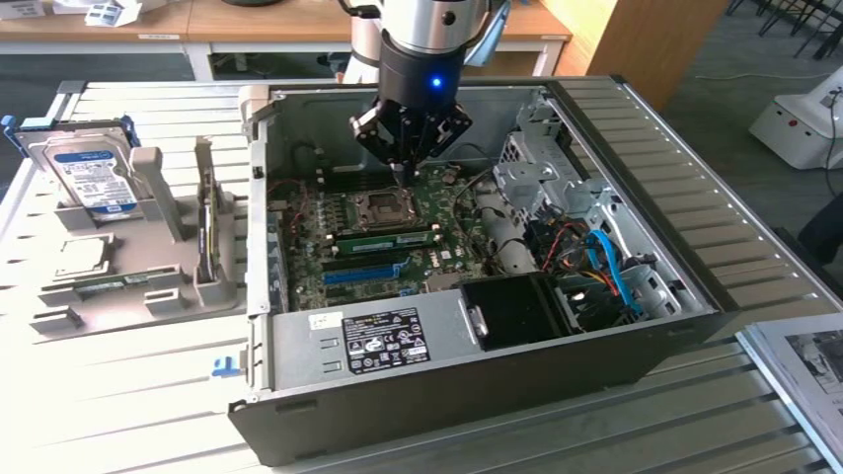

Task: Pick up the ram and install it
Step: 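Press down the ram until it locks into place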

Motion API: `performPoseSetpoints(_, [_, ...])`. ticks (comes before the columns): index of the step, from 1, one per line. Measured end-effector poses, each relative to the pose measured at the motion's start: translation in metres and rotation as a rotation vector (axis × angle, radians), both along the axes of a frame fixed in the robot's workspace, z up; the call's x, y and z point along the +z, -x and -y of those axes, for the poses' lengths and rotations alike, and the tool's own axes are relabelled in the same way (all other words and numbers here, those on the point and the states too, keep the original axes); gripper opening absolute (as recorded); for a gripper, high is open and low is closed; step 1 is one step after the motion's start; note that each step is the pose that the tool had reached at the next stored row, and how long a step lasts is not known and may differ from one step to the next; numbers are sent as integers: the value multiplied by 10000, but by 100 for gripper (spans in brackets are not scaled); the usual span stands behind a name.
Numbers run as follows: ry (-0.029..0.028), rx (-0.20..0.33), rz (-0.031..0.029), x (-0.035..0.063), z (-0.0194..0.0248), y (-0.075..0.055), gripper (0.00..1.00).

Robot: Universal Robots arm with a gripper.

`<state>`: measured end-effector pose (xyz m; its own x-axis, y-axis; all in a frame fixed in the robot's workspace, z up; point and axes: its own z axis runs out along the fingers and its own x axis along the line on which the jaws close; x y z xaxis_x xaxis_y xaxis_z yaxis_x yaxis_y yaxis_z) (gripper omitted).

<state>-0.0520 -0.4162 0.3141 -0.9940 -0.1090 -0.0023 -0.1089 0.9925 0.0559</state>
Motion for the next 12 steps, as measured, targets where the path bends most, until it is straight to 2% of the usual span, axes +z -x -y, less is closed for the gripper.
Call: performPoseSetpoints(12, [1,-727,1,-3,0,0,10])
